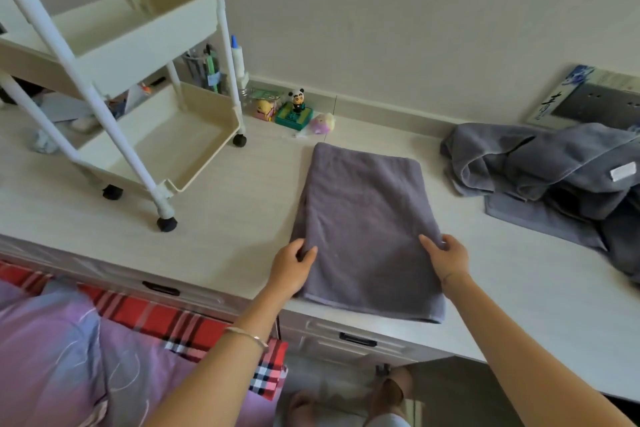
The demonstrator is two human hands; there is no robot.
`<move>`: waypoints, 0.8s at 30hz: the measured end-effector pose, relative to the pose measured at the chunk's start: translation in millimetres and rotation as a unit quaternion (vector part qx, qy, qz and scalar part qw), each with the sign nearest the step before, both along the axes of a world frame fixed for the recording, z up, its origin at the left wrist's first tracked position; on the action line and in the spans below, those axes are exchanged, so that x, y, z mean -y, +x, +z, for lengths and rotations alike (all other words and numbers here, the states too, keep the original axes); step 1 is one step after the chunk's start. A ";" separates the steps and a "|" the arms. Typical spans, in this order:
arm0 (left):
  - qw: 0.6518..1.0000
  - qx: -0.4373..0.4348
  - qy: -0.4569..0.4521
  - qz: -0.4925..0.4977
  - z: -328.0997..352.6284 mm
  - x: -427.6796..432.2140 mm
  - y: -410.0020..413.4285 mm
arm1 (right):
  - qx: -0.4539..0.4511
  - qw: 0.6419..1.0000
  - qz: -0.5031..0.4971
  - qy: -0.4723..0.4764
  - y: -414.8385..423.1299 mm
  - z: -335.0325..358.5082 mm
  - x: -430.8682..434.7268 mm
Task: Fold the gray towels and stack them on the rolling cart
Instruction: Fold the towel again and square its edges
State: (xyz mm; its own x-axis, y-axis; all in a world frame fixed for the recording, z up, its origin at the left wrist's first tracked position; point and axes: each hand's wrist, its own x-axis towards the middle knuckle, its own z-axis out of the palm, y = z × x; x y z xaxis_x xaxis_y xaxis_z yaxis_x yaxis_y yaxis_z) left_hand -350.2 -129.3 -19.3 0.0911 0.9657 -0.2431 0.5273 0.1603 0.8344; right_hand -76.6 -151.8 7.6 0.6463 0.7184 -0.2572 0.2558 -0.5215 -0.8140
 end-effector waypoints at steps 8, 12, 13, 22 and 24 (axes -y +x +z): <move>0.998 -0.002 0.034 -0.060 22.9 -8.4 34.4 | 0.235 0.968 0.090 -0.006 14.9 -12.3 38.2; 0.989 0.088 0.108 -0.045 68.4 -17.5 42.0 | 0.277 0.947 0.125 0.107 -3.4 -12.1 40.1; 0.990 0.092 0.100 -0.032 67.8 -21.7 38.2 | 0.277 0.945 0.136 0.108 -5.9 -12.2 38.8; 0.993 -0.040 -0.106 -0.030 -6.6 -4.4 -3.6 | 0.299 0.922 0.242 -0.040 -13.7 -35.2 34.9; 0.994 -0.005 -0.095 -0.049 -2.0 -5.0 -1.8 | 0.304 0.919 0.247 -0.043 -13.2 -35.1 35.9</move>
